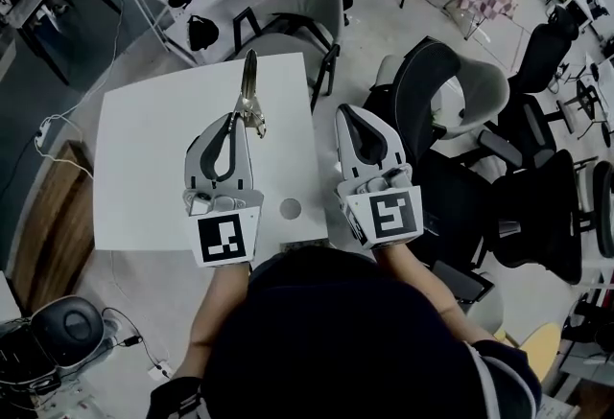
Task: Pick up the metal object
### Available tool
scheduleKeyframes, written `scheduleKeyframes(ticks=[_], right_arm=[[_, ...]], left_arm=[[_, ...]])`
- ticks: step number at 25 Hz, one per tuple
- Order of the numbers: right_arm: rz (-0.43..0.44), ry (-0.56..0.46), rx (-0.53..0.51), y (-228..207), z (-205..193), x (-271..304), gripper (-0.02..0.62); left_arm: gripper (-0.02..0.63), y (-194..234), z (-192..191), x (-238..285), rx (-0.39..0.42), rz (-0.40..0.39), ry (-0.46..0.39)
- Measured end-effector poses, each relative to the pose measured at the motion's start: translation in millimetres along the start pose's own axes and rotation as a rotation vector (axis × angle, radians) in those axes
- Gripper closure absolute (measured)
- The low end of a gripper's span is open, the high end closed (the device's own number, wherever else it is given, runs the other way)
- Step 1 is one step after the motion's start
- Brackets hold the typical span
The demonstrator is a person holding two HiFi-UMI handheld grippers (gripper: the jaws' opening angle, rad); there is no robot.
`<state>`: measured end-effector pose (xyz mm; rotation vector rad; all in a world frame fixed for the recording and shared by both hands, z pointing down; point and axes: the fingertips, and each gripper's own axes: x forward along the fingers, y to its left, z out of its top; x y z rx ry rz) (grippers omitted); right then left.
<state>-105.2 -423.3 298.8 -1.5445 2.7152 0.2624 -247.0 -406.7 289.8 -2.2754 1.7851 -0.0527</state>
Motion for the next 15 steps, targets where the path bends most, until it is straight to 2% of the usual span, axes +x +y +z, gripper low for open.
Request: scheduleKeyframes(ticks=[15], right_arm=[[0.019, -0.015, 0.001, -7, 1, -17, 0.569]], left_arm=[[0.583, -17, 7, -10, 0.017, 0.019, -0.008]])
